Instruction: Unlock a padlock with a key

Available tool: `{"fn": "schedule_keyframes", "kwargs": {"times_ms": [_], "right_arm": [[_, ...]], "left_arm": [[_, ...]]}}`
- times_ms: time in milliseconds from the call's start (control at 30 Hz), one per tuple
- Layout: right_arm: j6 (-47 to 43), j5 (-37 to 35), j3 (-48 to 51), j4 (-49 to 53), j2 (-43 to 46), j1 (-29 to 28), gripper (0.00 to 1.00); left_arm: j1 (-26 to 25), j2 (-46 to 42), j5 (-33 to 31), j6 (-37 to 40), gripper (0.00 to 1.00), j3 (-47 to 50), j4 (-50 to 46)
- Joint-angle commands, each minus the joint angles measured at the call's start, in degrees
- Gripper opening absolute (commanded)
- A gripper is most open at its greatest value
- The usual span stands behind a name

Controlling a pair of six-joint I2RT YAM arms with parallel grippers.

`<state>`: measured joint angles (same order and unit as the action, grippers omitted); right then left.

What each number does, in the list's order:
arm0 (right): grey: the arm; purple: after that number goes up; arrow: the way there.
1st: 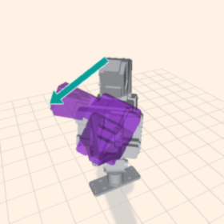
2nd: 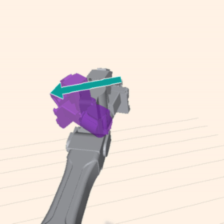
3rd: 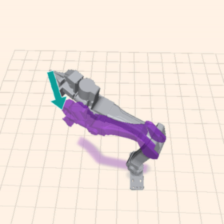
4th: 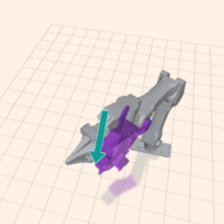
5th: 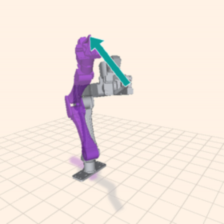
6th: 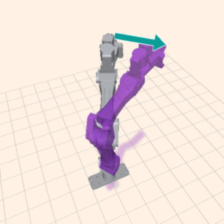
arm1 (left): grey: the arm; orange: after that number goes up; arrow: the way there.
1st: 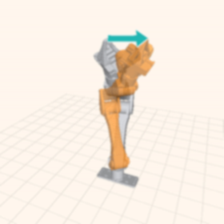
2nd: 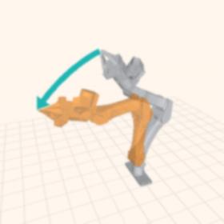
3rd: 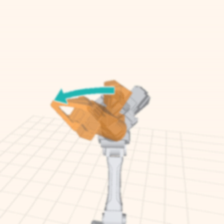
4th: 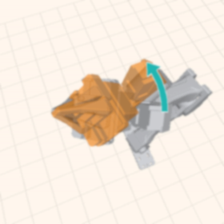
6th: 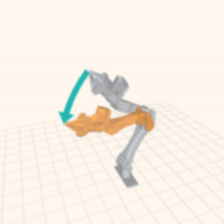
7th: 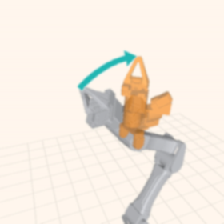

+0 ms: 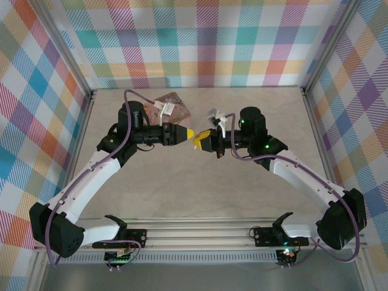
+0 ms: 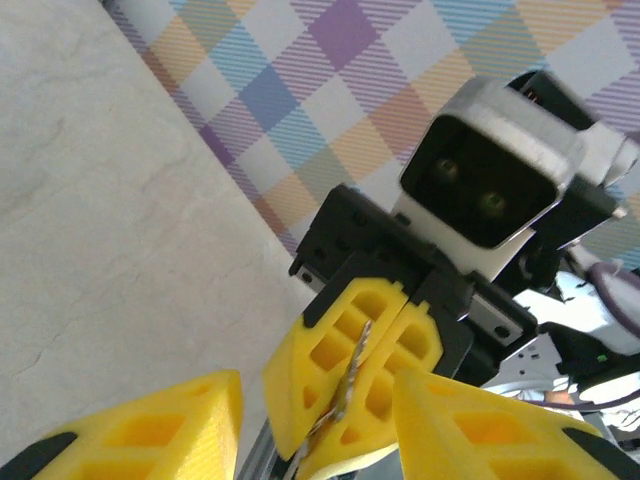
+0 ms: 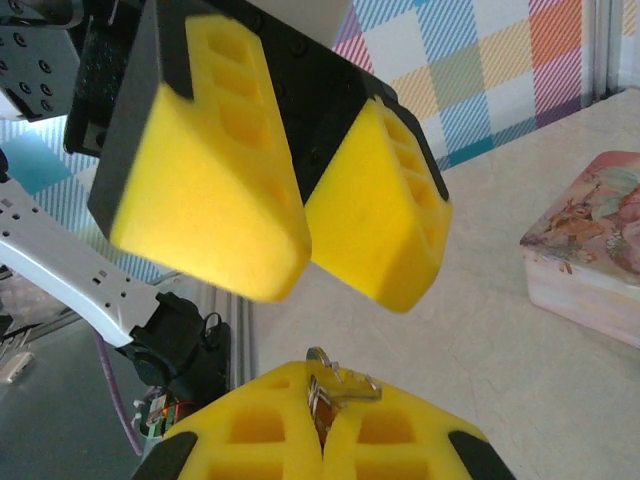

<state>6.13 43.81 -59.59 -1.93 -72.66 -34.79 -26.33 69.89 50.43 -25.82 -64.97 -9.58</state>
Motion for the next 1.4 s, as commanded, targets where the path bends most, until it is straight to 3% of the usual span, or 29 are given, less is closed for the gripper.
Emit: {"fn": "schedule_keyframes", "kwargs": {"times_ms": [0,467,567,667,800,967,1033,1200,1300,1367], "right_arm": [[-0.87,2.7,-2.43,-0.57,-0.79,0.25,0.0],[-0.93,4.43,-4.11,2.1,-2.37,-0.02,0.0],[-1.18,4.44,-4.22,2.46,-2.74,-0.17,0.0],[-1.55,4.34,-4.28,2.96,-2.99,-0.19,0.0],[-1.82,3.85,-4.3,3.52,-3.17,-0.24,0.0],[-2.07,0.97,-4.09,4.5,-2.97,-0.19,0.0],[-2.04,-0.51,-3.78,4.74,-2.71,-0.19,0.08],[-3.01,-3.71,-4.37,8.03,-2.57,-0.13,0.12],[-2.75,-4.06,-4.52,9.1,-1.69,-0.13,0.3],[-4.17,-5.05,-4.27,10.81,-0.26,-0.13,0.35]], "left_arm": [[-0.68,-0.73,1.54,4.4,0.41,-1.12,-2.46],[-2.46,1.82,2.0,7.04,0.34,-2.38,-3.51],[-2.48,1.93,1.21,6.78,0.29,-2.44,-3.18],[-2.5,2.18,1.29,6.51,0.13,-2.33,-3.03],[-2.5,2.76,1.85,6.67,0.0,-2.35,-3.93],[-2.5,2.58,0.15,7.61,0.0,-2.01,-4.76],[-2.5,2.37,-0.63,7.87,0.0,-1.92,-4.72],[-2.5,2.27,-2.56,7.97,0.0,-1.62,-4.6],[-2.5,2.01,-4.71,8.84,0.0,-1.62,-5.44],[-2.5,2.09,-7.84,10.28,0.0,-2.1,-8.76]]}}
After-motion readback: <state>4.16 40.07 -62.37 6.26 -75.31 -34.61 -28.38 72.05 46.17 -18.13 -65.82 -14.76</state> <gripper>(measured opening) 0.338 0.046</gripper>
